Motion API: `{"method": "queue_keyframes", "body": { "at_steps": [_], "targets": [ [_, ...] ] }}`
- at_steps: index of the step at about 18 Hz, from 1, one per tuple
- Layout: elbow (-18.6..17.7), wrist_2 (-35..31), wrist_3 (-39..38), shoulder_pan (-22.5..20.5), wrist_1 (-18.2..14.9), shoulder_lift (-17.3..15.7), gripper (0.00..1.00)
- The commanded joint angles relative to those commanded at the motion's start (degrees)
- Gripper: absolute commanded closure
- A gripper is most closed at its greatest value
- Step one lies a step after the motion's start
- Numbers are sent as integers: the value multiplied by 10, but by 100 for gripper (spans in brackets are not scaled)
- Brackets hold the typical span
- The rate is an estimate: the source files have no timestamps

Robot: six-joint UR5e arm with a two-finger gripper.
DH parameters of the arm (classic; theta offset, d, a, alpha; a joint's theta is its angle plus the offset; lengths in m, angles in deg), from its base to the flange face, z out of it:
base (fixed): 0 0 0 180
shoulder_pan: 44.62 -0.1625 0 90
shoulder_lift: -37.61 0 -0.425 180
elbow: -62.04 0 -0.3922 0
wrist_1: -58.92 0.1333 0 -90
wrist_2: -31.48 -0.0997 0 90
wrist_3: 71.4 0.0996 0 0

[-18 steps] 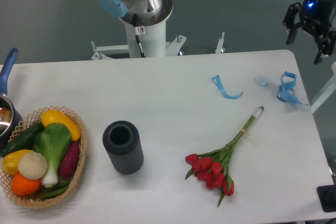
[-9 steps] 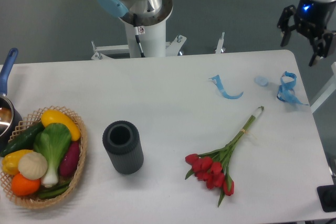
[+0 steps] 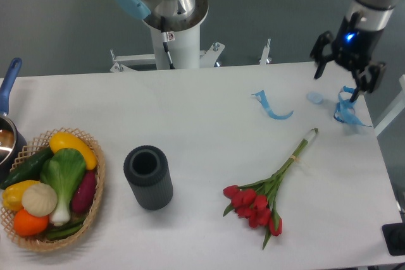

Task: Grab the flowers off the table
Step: 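Move the open gripper over the red tulip bundle's stems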

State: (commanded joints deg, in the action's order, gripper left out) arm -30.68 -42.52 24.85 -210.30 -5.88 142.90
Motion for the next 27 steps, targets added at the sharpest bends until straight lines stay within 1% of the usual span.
{"method": "queue_keyframes", "body": {
  "at_steps": [1,2,3,8,10,11,15,16,18,20,21,23,25,27],
  "targets": [
    [-8,0,-6,1,23,6,0],
    [-19,0,-11,7,57,13,0],
    [-22,-1,-25,10,74,21,0],
    [-22,-4,-91,40,114,65,0],
    [-19,-3,-111,54,121,82,0],
    [-15,-3,-111,60,123,96,0],
    [-15,-11,-112,62,126,124,0],
    [-12,-12,-112,65,127,128,0],
    [-20,-12,-112,67,130,135,0],
    [-15,-11,-116,68,134,149,0],
    [-19,-11,-125,75,148,155,0],
    [-20,-13,-125,80,155,156,0],
    [-21,-34,-128,82,156,161,0],
    [-20,-47,-129,97,162,165,0]
  ]
}}
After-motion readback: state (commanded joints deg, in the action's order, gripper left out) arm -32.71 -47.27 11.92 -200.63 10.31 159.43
